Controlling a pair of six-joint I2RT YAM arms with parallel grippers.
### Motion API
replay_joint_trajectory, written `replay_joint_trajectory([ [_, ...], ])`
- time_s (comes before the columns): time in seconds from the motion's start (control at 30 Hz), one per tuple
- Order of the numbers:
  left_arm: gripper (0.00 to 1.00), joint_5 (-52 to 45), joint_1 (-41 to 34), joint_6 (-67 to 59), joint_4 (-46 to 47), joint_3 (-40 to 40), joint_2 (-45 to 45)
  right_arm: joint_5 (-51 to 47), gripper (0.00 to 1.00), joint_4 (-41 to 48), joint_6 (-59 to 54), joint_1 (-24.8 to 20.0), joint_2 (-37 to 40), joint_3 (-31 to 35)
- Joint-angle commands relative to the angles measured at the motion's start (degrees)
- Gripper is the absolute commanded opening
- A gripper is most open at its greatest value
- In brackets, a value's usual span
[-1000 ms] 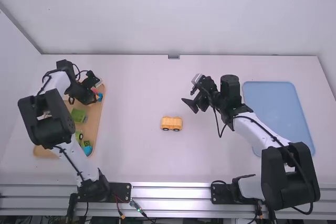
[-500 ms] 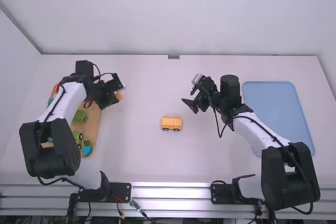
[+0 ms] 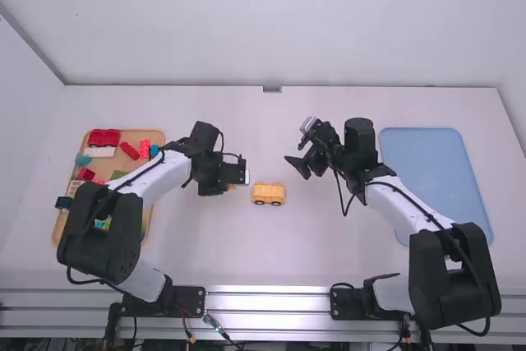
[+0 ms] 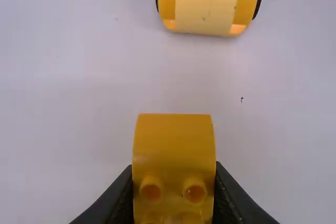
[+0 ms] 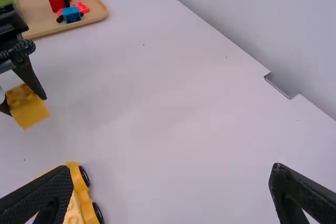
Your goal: Assemble lego blocks to make yellow taxi
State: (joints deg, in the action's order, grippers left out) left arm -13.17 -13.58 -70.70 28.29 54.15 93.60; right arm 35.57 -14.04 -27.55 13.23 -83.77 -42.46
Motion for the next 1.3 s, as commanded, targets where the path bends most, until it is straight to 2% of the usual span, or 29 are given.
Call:
replay_joint_trajectory([
  [0.0, 0.08, 0.02, 0.20, 0.81, -0.79, -1.16, 0.66, 0.42, 0.99, 0.57, -0.20, -0.11, 1.05, 0.02],
  [0.27, 0.08, -4.22, 0.17, 0.83, -0.50, 0.79, 5.57, 0.37, 0.99, 2.19, -1.33, -0.13, 1.05, 0.04],
  [0.53, 0.09, -4.07, 0.09, 0.42, 3.50, 4.81, 10.62, 0.37, 0.99, 2.56, -1.36, -0.13, 1.05, 0.04],
  [0.6, 0.11, -4.96, 0.07, 0.61, 2.84, 4.59, 10.62, 0.37, 0.99, 2.54, -1.36, -0.13, 1.05, 0.04],
  [0.67, 0.18, -5.86, 0.07, 0.15, 2.51, 4.15, 10.82, 0.37, 0.99, 2.51, -1.36, -0.13, 1.05, 0.02],
  [0.97, 0.31, -5.25, 0.07, 0.59, 1.20, 4.02, 12.39, 0.39, 0.99, 2.56, -1.36, -0.13, 1.05, 0.02],
  [1.07, 0.48, -5.22, 0.09, 0.59, 0.83, 4.02, 12.37, 0.42, 0.99, 2.56, -1.33, -0.13, 1.05, 0.02],
  [1.1, 0.61, -5.22, 0.11, 0.59, 0.70, 4.07, 12.37, 0.42, 0.99, 2.54, -1.31, -0.11, 1.05, 0.04],
  [1.13, 0.99, -5.22, 0.07, 0.59, 0.74, 4.22, 12.37, 0.42, 0.99, 2.56, -1.36, -0.07, 1.05, 0.04],
  [1.27, 0.99, -5.25, 0.09, 0.61, 1.09, 5.20, 12.37, 0.55, 0.99, 2.54, -1.36, -0.11, 1.05, 0.04],
])
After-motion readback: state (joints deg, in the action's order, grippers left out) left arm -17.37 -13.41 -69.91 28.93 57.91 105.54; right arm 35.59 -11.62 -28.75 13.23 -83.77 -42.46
